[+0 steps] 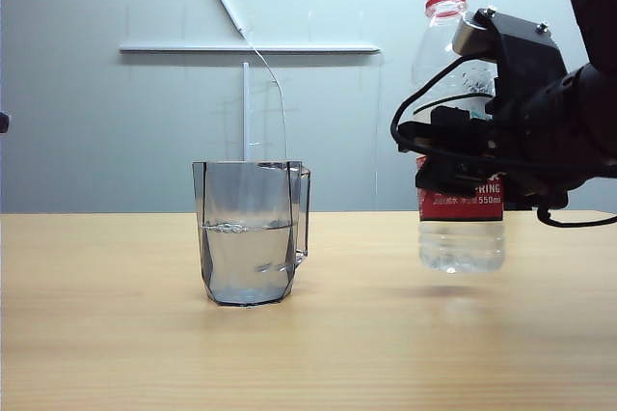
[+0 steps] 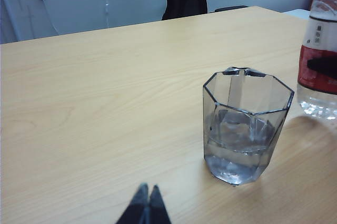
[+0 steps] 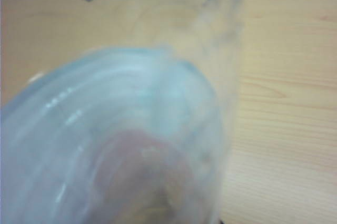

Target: Pick up the mineral water bottle on the table and pour water into the mug until it's half full.

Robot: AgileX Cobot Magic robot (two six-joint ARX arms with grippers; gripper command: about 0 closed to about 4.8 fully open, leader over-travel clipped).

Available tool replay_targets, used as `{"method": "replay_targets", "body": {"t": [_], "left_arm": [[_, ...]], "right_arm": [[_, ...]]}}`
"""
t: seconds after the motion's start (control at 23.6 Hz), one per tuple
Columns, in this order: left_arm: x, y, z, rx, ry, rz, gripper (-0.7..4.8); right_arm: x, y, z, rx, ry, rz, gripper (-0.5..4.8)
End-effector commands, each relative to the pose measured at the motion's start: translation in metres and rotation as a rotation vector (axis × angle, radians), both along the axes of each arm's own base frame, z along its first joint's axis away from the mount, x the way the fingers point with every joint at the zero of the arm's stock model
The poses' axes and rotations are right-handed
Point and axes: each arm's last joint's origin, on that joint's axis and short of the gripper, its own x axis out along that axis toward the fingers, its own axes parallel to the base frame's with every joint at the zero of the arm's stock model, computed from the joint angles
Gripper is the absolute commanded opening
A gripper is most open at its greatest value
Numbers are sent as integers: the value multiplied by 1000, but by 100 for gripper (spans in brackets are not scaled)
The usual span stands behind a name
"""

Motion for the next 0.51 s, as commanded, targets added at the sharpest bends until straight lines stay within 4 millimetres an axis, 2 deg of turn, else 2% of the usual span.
{"method": "replay_targets", "body": {"t": [0.04, 0.42, 0.47, 0.51], "left_arm": [[0, 0, 2, -10, -10, -1, -2], [0, 0, 2, -10, -10, -1, -2], [0, 0, 2, -11, -10, -1, -2], [0, 0, 2, -10, -10, -1, -2]], "right_arm": [[1, 2, 3, 15, -32, 45, 198], [1, 4, -5, -1, 7, 84, 208], [-1, 3, -7, -4, 12, 83, 258], [-2, 2, -8, -7, 17, 84, 268]]}}
